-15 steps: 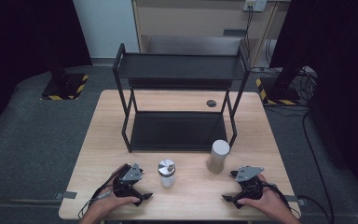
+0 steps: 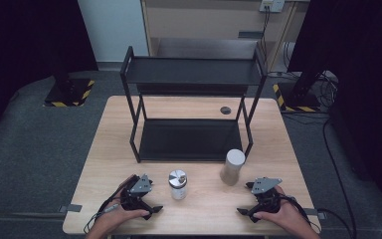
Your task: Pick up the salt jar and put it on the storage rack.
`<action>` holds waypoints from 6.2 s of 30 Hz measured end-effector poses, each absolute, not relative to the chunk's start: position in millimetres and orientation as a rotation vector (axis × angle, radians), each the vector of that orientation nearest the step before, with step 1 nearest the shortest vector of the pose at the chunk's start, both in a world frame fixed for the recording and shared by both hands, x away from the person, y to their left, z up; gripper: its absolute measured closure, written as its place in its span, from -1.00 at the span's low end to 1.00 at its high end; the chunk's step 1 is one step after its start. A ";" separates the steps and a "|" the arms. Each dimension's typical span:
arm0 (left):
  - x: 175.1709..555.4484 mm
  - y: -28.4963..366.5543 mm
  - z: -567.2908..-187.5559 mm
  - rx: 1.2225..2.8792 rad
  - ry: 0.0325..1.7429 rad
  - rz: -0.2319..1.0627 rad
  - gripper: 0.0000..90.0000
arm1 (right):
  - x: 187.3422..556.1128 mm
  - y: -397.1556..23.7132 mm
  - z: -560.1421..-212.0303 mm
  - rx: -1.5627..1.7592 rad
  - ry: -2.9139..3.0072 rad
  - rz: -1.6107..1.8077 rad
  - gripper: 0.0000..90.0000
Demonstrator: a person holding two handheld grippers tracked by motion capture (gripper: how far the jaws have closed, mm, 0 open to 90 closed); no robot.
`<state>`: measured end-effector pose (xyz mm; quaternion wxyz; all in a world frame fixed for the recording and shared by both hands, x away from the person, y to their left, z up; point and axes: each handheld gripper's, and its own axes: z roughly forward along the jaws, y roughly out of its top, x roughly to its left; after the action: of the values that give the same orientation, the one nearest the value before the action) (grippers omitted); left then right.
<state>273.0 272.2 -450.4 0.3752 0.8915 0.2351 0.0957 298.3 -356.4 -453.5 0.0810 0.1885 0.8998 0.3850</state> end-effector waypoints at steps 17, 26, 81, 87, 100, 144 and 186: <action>273.3 260.3 -448.4 2.274 0.558 0.238 -0.97 | 297.8 -356.3 -453.5 0.567 2.688 1.150 -0.97; 272.3 255.5 -447.9 2.223 0.565 0.239 -0.97 | 297.7 -356.3 -453.5 0.568 2.688 1.150 -0.97; 294.9 234.1 -461.3 2.099 0.489 0.237 -0.79 | 289.2 -353.1 -453.3 0.619 2.665 1.139 -0.97; 297.5 232.2 -462.5 2.094 0.489 0.231 -0.74 | 287.7 -352.7 -453.3 0.624 2.662 1.138 -0.97; 302.1 229.3 -465.6 2.087 0.477 0.221 -0.44 | 285.6 -352.1 -453.2 0.633 2.658 1.135 -0.97; 301.4 232.8 -447.7 2.133 0.396 0.195 -0.33 | 285.1 -352.0 -453.2 0.634 2.658 1.135 -0.97; 311.1 245.9 -361.0 2.152 0.366 0.164 -0.33 | 285.2 -352.1 -453.3 0.634 2.657 1.136 -0.97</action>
<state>311.1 245.9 -361.0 0.4585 0.8736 0.1488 0.0666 285.2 -352.1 -453.3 0.0913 0.2135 0.8944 0.3823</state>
